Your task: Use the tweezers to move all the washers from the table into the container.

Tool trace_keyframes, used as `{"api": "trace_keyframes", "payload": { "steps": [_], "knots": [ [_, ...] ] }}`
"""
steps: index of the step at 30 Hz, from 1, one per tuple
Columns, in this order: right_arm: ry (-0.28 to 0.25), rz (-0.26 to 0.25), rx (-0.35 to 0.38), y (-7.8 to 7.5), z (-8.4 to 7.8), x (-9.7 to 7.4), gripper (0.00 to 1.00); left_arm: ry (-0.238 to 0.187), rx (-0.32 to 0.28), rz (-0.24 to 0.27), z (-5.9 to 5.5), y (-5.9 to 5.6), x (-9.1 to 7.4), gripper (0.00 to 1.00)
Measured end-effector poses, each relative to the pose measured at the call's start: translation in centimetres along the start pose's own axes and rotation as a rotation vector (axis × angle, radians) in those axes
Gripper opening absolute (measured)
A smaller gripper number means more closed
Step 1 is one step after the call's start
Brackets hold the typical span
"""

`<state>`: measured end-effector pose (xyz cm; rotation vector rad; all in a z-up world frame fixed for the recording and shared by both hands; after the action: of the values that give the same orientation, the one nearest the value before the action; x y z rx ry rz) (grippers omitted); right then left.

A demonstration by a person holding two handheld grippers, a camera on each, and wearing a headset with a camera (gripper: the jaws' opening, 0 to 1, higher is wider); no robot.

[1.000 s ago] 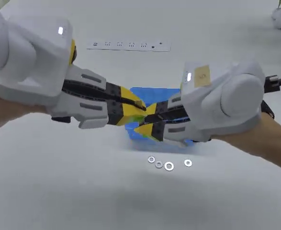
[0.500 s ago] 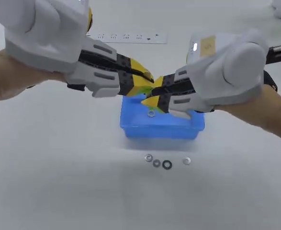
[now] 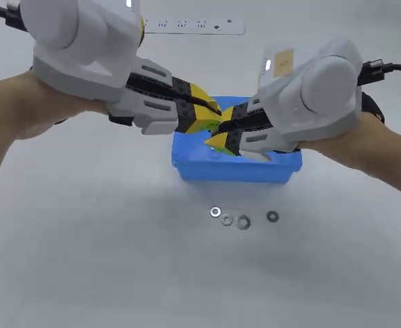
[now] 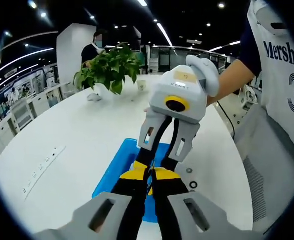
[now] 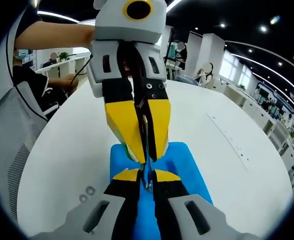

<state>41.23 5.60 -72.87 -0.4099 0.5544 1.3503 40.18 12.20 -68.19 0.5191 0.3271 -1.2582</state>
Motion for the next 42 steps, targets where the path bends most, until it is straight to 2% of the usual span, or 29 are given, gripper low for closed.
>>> {"api": "trace_keyframes", "payload": {
  "steps": [6, 9, 17, 19, 21, 24, 26, 28, 31, 32, 36, 40, 42],
  "knots": [
    [0.03, 0.01, -0.009, 0.2, -0.8, 0.5, 0.11, 0.022, -0.003, -0.019, -0.5, -0.3, 0.7, 0.07],
    [0.026, -0.006, -0.013, 0.1, -0.7, 0.3, 0.11, 0.019, -0.001, -0.009, -0.4, -0.1, 0.6, 0.07],
    [0.027, -0.004, -0.026, 0.4, -0.4, -0.4, 0.12, 0.02, 0.024, -0.016, 0.3, -0.3, 0.3, 0.07],
    [0.019, 0.012, -0.036, 0.7, -0.2, -0.6, 0.12, 0.041, 0.063, -0.031, 0.8, -0.6, 0.1, 0.07],
    [0.018, 0.011, -0.044, 0.9, 0.0, -0.7, 0.12, 0.043, 0.078, -0.034, 1.1, -0.7, 0.0, 0.07],
    [0.008, 0.009, -0.062, 1.2, 0.7, -1.3, 0.12, 0.052, 0.115, -0.037, 2.2, -1.0, -0.6, 0.07],
    [-0.005, 0.002, -0.065, 1.3, 1.2, -1.8, 0.12, 0.051, 0.13, -0.037, 2.5, -1.0, -0.8, 0.07],
    [-0.024, -0.005, -0.065, 1.5, 1.6, -2.4, 0.12, 0.045, 0.151, -0.034, 3.5, -1.2, -1.3, 0.07],
    [-0.039, -0.008, -0.065, 1.9, 2.0, -3.2, 0.12, 0.034, 0.154, -0.032, 4.4, -1.5, -1.8, 0.07],
    [-0.039, -0.011, -0.07, 2.1, 2.1, -3.3, 0.12, 0.033, 0.152, -0.029, 4.3, -1.6, -1.8, 0.07],
    [-0.042, -0.013, -0.079, 3.2, 2.3, -4.1, 0.12, 0.03, 0.164, -0.032, 5.6, -3.0, -2.3, 0.07],
    [-0.047, -0.007, -0.089, 4.6, 2.5, -4.6, 0.12, 0.031, 0.169, -0.04, 6.1, -4.3, -3.0, 0.07],
    [-0.051, -0.002, -0.092, 5.3, 2.5, -4.7, 0.12, 0.033, 0.17, -0.044, 6.0, -4.8, -3.3, 0.07]
  ]
}}
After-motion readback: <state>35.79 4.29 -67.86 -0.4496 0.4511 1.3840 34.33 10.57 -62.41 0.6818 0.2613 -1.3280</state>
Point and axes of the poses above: the centre of the closed fingertips' face, and the gripper's own axes: x roughly forward along the fingers, y roughly to its left, z roughly out of its top, the point moved 6 cm from there along -x, roughly backward along the fingers, and after that the axes turned 13 degrees about x, right-handed, at the moved point
